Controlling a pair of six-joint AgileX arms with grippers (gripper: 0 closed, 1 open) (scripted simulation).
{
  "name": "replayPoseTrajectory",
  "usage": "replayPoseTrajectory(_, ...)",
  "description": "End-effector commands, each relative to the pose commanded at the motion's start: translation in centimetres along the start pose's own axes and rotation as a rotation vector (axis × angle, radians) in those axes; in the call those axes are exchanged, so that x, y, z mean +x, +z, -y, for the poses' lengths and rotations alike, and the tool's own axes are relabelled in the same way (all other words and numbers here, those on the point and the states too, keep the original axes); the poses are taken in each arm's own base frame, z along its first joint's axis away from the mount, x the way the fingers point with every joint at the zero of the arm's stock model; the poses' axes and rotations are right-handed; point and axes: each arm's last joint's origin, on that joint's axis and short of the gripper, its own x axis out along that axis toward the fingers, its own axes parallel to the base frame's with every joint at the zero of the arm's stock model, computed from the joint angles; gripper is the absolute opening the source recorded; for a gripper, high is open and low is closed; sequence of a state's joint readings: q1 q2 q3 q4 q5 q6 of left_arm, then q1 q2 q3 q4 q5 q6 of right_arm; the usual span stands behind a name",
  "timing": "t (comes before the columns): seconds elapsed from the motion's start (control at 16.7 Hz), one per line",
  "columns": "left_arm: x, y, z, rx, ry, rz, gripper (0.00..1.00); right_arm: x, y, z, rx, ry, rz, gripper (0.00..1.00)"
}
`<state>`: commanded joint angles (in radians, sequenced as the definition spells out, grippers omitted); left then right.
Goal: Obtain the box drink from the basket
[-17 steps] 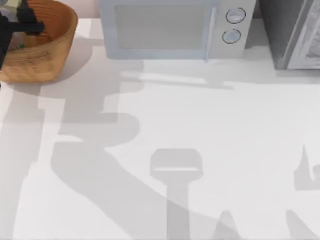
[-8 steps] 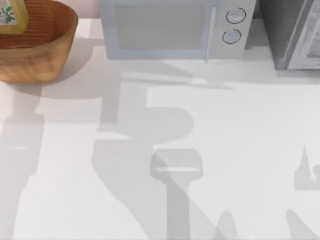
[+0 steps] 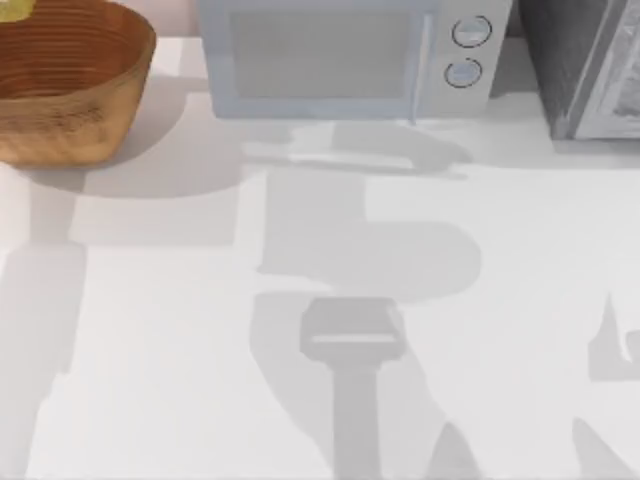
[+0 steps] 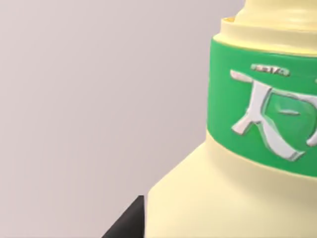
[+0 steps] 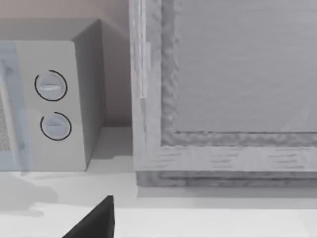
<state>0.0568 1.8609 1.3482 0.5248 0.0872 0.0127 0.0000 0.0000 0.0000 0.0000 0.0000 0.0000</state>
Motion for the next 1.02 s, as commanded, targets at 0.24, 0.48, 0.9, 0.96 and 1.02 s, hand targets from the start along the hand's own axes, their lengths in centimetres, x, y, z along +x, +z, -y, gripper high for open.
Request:
replayPoseTrajectory(0.24,-0.2,-0.1,0.0,0.001,0.002,-0.004,0.00,0.0,0.0,0.0,0.000,0.000,0.000,1.00)
replayPoseTrajectory(0.48,-3.6,1.8,0.4,-0.002,0.002,-0.006,0.00,0.0,0.0,0.0,0.000,0.000,0.000,1.00)
replayPoseTrajectory(0.9,-18.4,4.6,2.0,-0.006,0.003,0.030,0.00,0.0,0.0,0.0,0.000,0.000,0.000,1.00)
replayPoseTrajectory(0.96,-20.8,4.2,2.2,-0.006,0.003,0.037,0.00,0.0,0.0,0.0,0.000,0.000,0.000,1.00)
replayPoseTrajectory(1.02,-23.2,3.5,2.4,-0.006,0.003,0.044,0.00,0.0,0.0,0.0,0.000,0.000,0.000,1.00)
